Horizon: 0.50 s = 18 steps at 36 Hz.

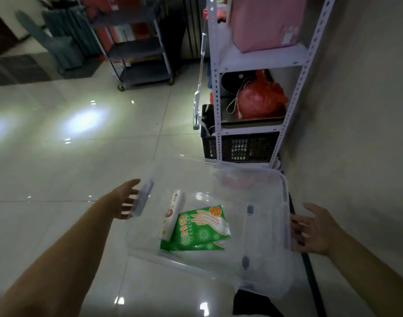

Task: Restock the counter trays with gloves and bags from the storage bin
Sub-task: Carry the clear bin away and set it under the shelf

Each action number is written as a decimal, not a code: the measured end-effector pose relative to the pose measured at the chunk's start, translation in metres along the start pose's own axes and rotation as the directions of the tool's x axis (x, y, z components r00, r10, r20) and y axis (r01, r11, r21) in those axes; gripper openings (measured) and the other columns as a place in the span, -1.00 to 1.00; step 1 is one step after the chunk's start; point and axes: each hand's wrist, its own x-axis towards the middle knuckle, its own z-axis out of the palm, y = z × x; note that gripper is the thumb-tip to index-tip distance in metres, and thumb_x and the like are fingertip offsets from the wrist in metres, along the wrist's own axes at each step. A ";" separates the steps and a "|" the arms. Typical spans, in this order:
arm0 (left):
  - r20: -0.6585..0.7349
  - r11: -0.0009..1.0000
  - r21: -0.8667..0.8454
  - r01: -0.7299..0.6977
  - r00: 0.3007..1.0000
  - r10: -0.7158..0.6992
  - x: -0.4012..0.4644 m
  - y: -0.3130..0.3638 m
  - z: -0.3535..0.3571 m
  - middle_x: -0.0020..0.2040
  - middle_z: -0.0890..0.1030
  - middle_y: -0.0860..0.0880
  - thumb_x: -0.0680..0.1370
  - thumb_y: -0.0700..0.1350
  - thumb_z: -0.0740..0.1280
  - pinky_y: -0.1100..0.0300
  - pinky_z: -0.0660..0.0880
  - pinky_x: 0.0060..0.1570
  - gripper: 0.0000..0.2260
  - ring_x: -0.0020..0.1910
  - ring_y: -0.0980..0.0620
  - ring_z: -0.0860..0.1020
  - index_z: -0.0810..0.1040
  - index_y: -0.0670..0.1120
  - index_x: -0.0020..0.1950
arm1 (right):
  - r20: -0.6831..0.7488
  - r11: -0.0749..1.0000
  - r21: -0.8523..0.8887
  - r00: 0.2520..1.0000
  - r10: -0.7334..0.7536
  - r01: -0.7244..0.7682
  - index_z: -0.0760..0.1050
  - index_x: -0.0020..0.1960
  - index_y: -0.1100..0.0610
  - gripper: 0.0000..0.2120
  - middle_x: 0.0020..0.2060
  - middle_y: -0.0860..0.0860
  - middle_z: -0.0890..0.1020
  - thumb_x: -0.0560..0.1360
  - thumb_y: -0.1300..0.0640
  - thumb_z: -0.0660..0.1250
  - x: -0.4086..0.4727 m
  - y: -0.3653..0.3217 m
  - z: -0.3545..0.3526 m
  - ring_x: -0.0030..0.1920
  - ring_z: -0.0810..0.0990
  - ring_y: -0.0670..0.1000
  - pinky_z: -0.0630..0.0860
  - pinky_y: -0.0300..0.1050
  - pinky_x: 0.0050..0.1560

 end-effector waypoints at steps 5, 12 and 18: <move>-0.139 0.993 -0.102 0.056 0.988 -0.070 0.036 0.038 -0.055 -0.05 0.57 -0.12 0.51 0.31 0.25 0.12 0.43 -0.17 -0.51 -0.12 -0.08 0.53 0.56 -0.06 0.20 | 0.040 0.992 -0.076 0.994 0.102 -0.099 0.55 0.18 0.19 -0.51 0.12 0.14 0.52 0.50 -0.19 0.27 0.067 -0.074 0.106 0.11 0.50 0.17 0.43 0.29 0.24; -0.218 0.952 -0.289 0.102 0.961 -0.169 0.102 0.068 -0.151 -0.01 0.57 -0.13 0.52 0.29 0.25 0.14 0.42 -0.18 -0.57 -0.10 -0.10 0.54 0.57 -0.04 0.13 | 0.119 0.961 -0.234 0.976 0.180 -0.148 0.56 -0.04 0.16 -0.67 -0.10 0.14 0.50 0.41 -0.10 0.33 0.136 -0.147 0.276 -0.15 0.49 0.15 0.49 0.10 0.06; -0.196 0.918 -0.373 0.131 0.957 -0.216 0.196 0.117 -0.239 0.00 0.56 -0.11 0.51 0.29 0.27 0.10 0.40 -0.16 -0.54 -0.06 -0.11 0.52 0.57 -0.05 0.15 | 0.106 0.930 -0.351 0.982 0.157 -0.111 0.54 0.19 0.26 -0.43 0.01 0.13 0.54 0.49 -0.22 0.27 0.207 -0.200 0.422 0.06 0.48 0.15 0.40 0.19 0.27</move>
